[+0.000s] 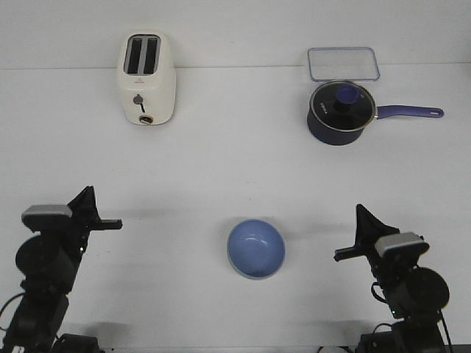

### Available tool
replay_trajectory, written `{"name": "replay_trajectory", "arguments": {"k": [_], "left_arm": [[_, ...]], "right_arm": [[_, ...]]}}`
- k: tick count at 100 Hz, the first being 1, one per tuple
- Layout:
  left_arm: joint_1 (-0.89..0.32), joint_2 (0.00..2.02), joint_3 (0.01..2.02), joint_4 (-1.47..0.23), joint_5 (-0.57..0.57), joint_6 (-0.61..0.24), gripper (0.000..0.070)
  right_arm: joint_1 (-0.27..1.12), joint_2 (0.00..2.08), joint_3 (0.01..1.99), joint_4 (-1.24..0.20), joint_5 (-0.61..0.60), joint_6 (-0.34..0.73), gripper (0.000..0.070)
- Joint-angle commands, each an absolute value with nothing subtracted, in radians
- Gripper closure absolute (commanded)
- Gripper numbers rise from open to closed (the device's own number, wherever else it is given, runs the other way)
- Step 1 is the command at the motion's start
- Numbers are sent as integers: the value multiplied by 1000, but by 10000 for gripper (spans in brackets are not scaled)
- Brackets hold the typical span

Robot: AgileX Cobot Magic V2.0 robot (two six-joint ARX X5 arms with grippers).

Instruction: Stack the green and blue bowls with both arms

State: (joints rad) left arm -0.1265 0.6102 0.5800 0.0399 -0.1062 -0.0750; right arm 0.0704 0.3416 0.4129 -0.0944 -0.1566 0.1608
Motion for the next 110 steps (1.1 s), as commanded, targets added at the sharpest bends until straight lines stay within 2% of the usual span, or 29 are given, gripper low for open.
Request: {"name": "replay_trajectory", "arguments": {"k": [1,19,91,99,110], "left_arm": [[-115,517,483,165,-107,-61,688],[-98,427,427,199,-109,-68,687],[-99,421,427,209,-108,-68,685],[-97,402,424,203,-109,-11,685],[-80,365,382,209,-107,-11,685]], "right_arm": [[71,269,387,-59,-118,145,700],[71,223,370,-84,-20,144,700],[71,223,370,-74,-22,144,700],[71,223,370,-74,-22,144,700],[71,223,370,-74,-22,144,700]]}}
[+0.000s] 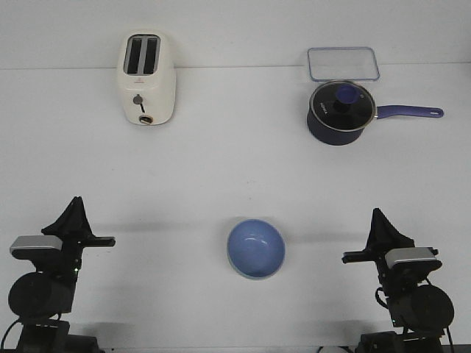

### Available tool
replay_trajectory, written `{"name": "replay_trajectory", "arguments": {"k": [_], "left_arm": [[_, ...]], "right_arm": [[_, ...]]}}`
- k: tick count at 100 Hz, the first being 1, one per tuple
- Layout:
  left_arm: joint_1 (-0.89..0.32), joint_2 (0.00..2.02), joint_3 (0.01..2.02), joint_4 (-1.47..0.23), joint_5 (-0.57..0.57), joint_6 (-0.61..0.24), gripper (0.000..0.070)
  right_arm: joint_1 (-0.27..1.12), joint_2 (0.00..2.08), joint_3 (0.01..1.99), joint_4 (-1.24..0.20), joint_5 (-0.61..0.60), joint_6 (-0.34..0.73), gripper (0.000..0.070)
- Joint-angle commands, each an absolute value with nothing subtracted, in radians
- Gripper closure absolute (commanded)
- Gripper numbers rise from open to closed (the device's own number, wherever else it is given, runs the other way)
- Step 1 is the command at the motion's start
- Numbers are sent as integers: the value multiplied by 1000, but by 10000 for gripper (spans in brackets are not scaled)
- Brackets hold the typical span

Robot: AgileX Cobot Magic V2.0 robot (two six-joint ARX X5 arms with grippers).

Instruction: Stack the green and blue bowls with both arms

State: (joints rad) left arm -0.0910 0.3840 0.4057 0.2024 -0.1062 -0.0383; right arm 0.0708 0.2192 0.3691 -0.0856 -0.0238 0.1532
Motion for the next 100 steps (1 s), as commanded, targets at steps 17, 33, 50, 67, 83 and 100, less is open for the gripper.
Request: {"name": "replay_trajectory", "arguments": {"k": [17,33,50,67,83,100], "left_arm": [[-41,253,228,210,-88,-19,685],[-4,89,94,201,-30,-16,685],[20,3,31,173,-14,-7,685],[21,3,14,183,-15,25,685],[21,4,14,181,-15,21,685],[21,3,14,181,-15,21,685]], "right_arm": [[71,223,370,-74,-22,144,700],[71,223,370,-74,-22,144,700],[71,223,370,-74,-22,144,700],[71,223,370,-66,-22,144,700],[71,223,370,-52,-23,144,700],[71,223,370,-52,-23,144,700]]}}
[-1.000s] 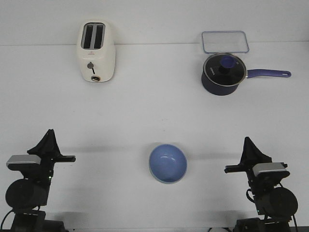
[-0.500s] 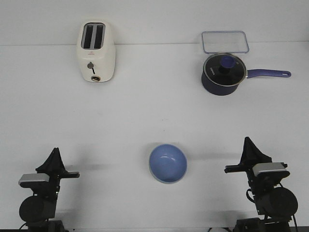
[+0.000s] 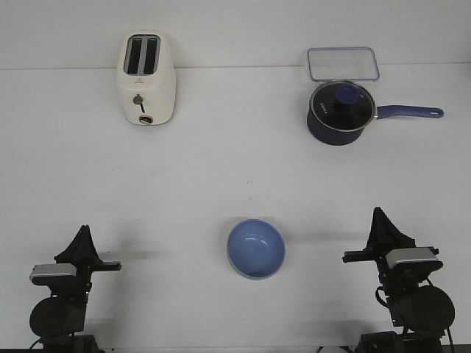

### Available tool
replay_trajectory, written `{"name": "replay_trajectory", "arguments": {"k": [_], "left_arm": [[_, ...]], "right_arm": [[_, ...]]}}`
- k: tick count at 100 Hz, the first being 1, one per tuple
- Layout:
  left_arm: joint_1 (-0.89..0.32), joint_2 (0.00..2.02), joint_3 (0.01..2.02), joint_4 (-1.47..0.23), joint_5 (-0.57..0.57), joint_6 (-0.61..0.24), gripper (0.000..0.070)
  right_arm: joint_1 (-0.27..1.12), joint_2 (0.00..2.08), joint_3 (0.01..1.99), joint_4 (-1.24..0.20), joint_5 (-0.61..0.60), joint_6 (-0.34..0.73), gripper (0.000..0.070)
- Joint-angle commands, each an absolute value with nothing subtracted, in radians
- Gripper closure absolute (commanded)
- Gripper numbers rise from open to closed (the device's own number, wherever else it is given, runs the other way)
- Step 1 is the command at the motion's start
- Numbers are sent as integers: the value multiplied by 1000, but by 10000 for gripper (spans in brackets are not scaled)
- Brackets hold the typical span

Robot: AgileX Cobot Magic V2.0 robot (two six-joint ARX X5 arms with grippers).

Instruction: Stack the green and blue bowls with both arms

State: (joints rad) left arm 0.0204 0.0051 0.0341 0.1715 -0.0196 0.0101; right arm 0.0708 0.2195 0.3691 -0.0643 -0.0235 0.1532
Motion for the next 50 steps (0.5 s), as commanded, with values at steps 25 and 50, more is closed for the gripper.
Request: {"name": "replay_trajectory", "arguments": {"k": [25,50], "left_arm": [[21,3,14,181,-15,21,685],[21,3,14,181,-15,21,685]], "right_arm": [[71,223,370,-52,-23,144,700],[71,223,370,-52,-21,125,700]]}}
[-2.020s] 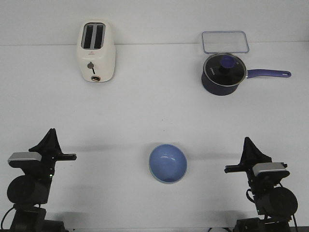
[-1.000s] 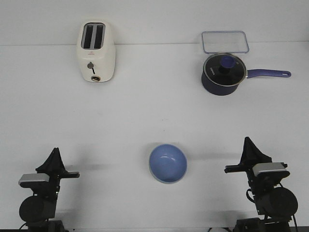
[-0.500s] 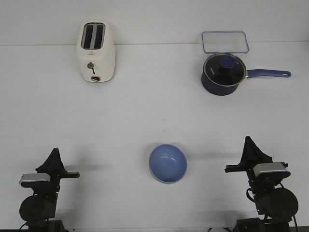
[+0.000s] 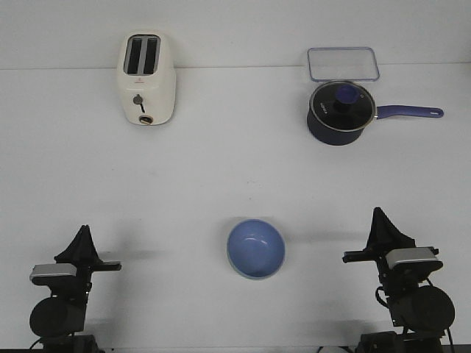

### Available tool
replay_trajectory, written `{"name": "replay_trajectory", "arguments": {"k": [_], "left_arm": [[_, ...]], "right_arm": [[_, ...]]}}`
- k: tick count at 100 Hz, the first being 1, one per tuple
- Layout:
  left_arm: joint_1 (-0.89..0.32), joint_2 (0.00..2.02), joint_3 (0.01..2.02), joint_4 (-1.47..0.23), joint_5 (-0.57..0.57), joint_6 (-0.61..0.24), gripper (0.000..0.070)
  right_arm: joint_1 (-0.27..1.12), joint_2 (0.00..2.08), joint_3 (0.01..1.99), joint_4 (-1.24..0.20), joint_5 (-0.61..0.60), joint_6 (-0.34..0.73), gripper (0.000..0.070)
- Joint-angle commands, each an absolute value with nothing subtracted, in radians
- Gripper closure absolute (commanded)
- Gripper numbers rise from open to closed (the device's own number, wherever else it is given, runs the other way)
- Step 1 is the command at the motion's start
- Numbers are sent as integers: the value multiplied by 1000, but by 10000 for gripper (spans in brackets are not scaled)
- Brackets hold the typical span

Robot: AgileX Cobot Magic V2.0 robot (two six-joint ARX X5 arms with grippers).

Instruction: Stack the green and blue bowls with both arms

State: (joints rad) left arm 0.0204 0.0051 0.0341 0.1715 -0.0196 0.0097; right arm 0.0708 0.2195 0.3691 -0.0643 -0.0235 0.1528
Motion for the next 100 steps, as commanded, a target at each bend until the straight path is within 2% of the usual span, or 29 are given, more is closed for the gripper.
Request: {"name": "replay_trajectory", "arguments": {"k": [1,11,25,41,54,67,100], "left_arm": [[21,3,14,181,-15,21,685],[21,3,14,181,-15,21,685],[21,3,14,181,-15,21,685],[21,3,14,181,-15,21,685],[21,3,14,181,-15,21,685],[21,3,14,182,-15,21,685],[21,4,14,181,-15,21,685]], "right_arm": [[71,223,370,-52,-20,118,700],[70,223,368,-58,-17,15,700],[70,175,305,-50,-24,-206,700],[70,82,175,-51,-22,-323,700],[70,-4,76,-50,-4,-336,700],[73,1,11,-7,15,-328,700],[73,1,13,19,16,-311,700]]}}
